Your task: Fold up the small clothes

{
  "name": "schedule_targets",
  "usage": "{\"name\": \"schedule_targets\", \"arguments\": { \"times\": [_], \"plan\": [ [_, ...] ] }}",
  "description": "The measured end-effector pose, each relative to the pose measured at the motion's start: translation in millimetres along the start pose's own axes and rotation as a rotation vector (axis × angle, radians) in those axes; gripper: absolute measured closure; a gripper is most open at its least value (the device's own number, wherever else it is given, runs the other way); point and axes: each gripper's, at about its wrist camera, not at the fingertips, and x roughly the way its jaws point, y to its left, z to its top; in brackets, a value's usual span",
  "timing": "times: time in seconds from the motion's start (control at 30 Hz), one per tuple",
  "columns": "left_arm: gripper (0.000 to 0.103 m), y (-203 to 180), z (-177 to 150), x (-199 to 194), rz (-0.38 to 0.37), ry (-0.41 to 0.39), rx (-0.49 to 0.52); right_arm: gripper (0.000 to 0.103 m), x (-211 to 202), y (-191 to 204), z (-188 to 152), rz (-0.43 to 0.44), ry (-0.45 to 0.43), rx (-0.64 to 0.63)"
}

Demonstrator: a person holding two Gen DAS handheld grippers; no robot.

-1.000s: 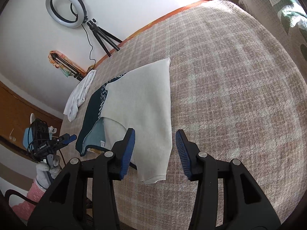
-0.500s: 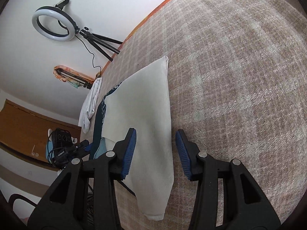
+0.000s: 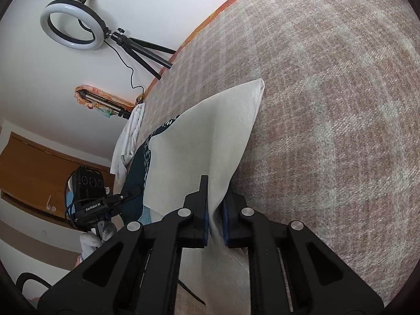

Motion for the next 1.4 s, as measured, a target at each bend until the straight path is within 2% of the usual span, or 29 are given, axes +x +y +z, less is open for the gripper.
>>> {"name": "schedule_targets", "arguments": {
  "times": [0.2, 0.63, 1.03, 1.4],
  "plan": [
    [0.102, -32.8, -7.6, -12.4, 0.065, -0.078, 0.148, 0.098, -15.3, 26.0, 2.1, -0.034, -0.058, -0.06],
    [0.102, -48.4, -5.1, -43.5, 0.024, -0.142, 0.186, 0.098, -35.2, 74.3, -1.1, -0.063, -0.12, -0.155],
    [0.102, -28.4, 14.9, -94.5, 0.04, -0.208, 0.203, 0.098, -13.7, 133.4, 4.6, -0.077, -0.119, -0.251],
    [0.102, 16.8, 51.3, -155.8, 0.083, -0.292, 0.21, 0.098, 48.5, 209.1, 23.5, -0.087, -0.106, -0.353]
  ]
}}
